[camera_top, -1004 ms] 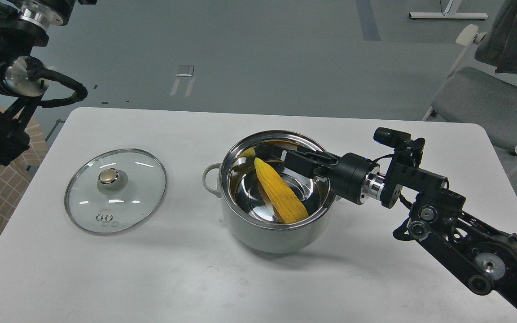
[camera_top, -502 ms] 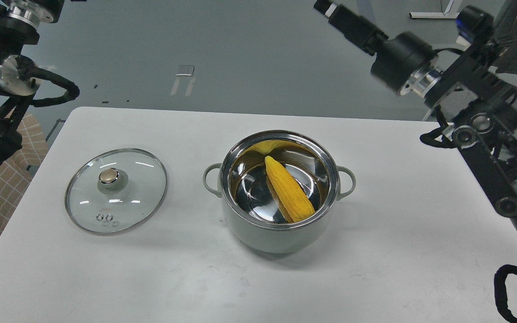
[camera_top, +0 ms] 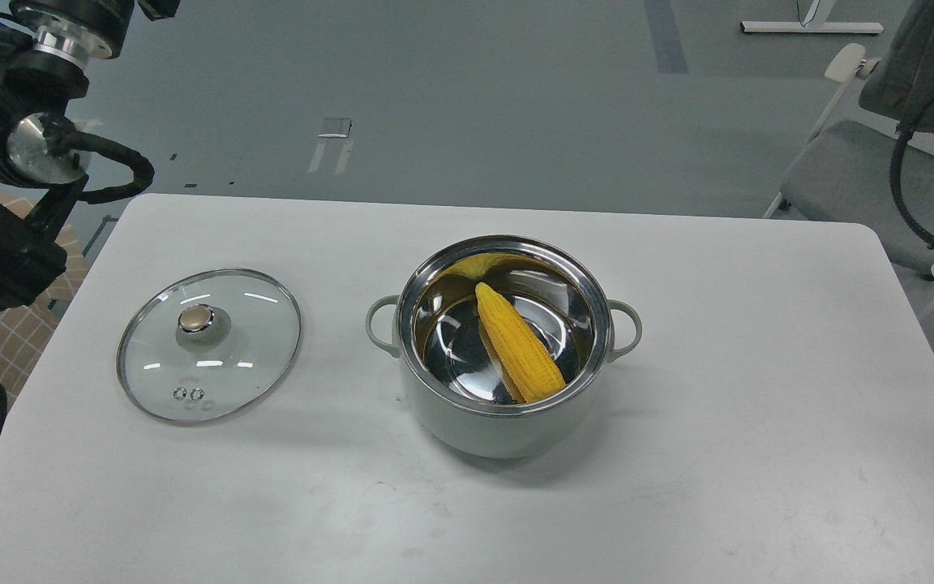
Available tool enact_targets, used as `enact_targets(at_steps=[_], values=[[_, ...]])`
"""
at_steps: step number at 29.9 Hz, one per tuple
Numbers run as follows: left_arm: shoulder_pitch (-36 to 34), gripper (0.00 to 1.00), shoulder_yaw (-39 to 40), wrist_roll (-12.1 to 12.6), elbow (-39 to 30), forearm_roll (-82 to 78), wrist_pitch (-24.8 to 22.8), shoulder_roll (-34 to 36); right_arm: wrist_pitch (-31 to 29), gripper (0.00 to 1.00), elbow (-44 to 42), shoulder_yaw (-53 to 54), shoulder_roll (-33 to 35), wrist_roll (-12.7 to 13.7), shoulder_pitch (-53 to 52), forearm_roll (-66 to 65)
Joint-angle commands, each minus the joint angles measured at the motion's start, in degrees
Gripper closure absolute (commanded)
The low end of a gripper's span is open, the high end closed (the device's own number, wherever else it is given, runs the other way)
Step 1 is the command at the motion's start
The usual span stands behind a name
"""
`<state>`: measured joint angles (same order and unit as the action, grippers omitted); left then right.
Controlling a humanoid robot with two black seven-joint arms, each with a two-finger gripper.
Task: Open pot and put corn in
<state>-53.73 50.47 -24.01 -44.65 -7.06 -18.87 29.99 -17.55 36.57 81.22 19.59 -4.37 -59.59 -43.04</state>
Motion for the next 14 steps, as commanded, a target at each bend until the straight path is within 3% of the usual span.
enact_targets(at_steps=[1,6,14], values=[[0.7,0.02,2.7,0.5,0.1,1.2,-2.6,-1.9,-3.8,0.0,-2.5,-0.4,-0.1,0.0,1.1,9.4],[1.3,0.02,5.4,3.9,0.1,0.9,-7.0,-2.8,-4.9,0.0,-2.1,-0.2,-1.8,0.0,2.0,10.3],[2.9,0.02,4.9,3.7,0.1,0.2,-6.9,-2.7,-4.6,0.0,3.8,0.0,-1.7,-0.2,4.9,10.3]])
